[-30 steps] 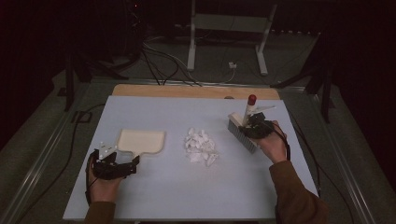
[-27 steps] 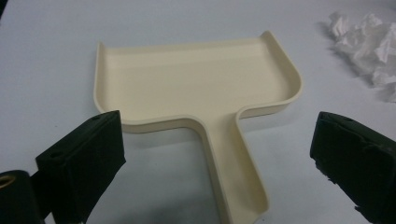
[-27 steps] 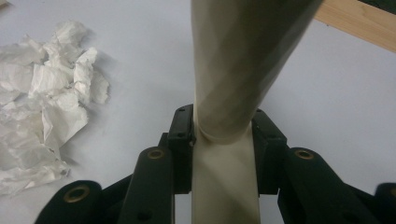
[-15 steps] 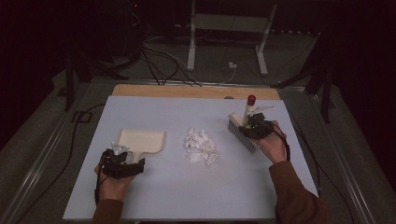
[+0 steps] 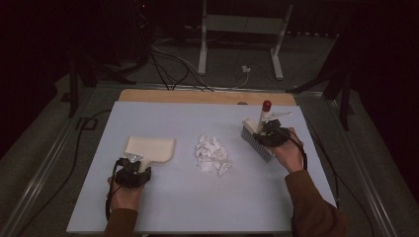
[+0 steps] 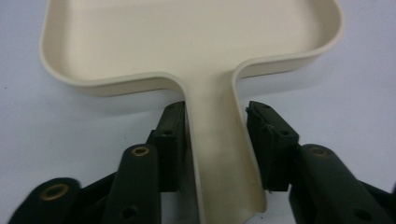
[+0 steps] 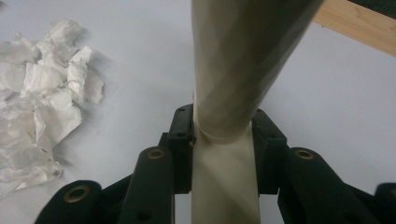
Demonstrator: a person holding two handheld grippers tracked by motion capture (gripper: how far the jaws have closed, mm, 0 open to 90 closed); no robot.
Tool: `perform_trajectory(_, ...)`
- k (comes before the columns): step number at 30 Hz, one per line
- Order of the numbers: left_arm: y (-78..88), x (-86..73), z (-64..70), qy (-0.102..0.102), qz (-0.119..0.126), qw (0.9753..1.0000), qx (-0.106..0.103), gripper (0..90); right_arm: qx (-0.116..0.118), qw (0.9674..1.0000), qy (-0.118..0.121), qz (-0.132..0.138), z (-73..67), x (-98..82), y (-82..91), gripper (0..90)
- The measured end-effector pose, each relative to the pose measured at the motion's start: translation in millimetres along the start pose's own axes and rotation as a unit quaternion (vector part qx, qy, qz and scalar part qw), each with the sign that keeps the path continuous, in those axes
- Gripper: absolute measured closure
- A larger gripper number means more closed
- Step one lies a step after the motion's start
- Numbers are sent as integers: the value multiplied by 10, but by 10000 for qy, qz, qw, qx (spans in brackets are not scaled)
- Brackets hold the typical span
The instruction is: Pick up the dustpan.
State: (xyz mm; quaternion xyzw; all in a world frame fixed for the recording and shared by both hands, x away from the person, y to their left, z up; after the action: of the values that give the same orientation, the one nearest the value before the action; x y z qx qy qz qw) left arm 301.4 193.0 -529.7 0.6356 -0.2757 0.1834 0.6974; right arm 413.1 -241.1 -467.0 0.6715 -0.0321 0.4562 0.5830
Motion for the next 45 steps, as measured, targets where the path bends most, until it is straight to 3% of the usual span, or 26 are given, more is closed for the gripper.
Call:
perform_trajectory(2,4,5,-28,49,-24,10000,-57,657,7,10000,15,11,-6,2,-4,670)
perform_trajectory(10,65,65,-95,37,-76,9997,-228,665,15,10000,23,24,-10,7,-12,670)
perform_trajectory(19,272,162,-304,-62,127,9985,-535,666,8,10000,27,32,-12,8,-16,670)
perform_trajectory(27,392,198,-432,-240,207,9974,-649,666,23,10000,14,27,-16,16,-23,670)
perform_trajectory(34,449,220,-463,-470,245,9958,-750,666,148,9997,-165,42,30,12,-16,672)
perform_trajectory(45,505,282,-430,-1007,295,9893,-1015,666,-88,9997,-197,108,63,91,27,672)
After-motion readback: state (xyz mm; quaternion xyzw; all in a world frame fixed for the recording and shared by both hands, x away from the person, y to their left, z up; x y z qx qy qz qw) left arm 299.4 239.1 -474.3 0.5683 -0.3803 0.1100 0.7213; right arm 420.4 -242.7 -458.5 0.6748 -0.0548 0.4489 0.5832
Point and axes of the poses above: each handheld gripper's, and its own axes: y roughly backward along the jaws, x roughly out of its top, z roughly to its right, the point moved 2 cm from there along -y, roughly forward along the jaws, and after that the axes turned 4 degrees about y, right-handed, at the moved point
